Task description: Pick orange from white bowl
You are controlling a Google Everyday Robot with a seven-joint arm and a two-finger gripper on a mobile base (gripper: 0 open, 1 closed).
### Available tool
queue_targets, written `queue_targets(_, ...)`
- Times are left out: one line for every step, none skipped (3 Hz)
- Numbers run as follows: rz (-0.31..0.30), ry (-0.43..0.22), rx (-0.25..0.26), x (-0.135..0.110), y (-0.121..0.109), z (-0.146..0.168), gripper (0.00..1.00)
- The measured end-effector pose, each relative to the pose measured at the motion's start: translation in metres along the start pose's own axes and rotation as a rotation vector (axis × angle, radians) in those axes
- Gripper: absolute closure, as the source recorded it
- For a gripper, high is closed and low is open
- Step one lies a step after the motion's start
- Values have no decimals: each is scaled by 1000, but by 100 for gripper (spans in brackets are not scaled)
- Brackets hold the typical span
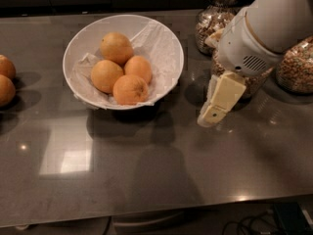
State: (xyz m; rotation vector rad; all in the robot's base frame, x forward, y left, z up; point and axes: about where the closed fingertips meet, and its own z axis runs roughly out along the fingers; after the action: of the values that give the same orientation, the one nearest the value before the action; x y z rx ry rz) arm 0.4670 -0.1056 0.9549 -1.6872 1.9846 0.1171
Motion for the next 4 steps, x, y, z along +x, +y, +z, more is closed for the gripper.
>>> queue_targets(53, -96, 17, -22, -11, 22, 0)
queue_targets(78, -185, 32, -46, -17, 35, 0)
queue_targets(67, -244, 40, -68, -23, 44, 0)
queue_targets(67, -245, 42, -69, -23, 44, 0)
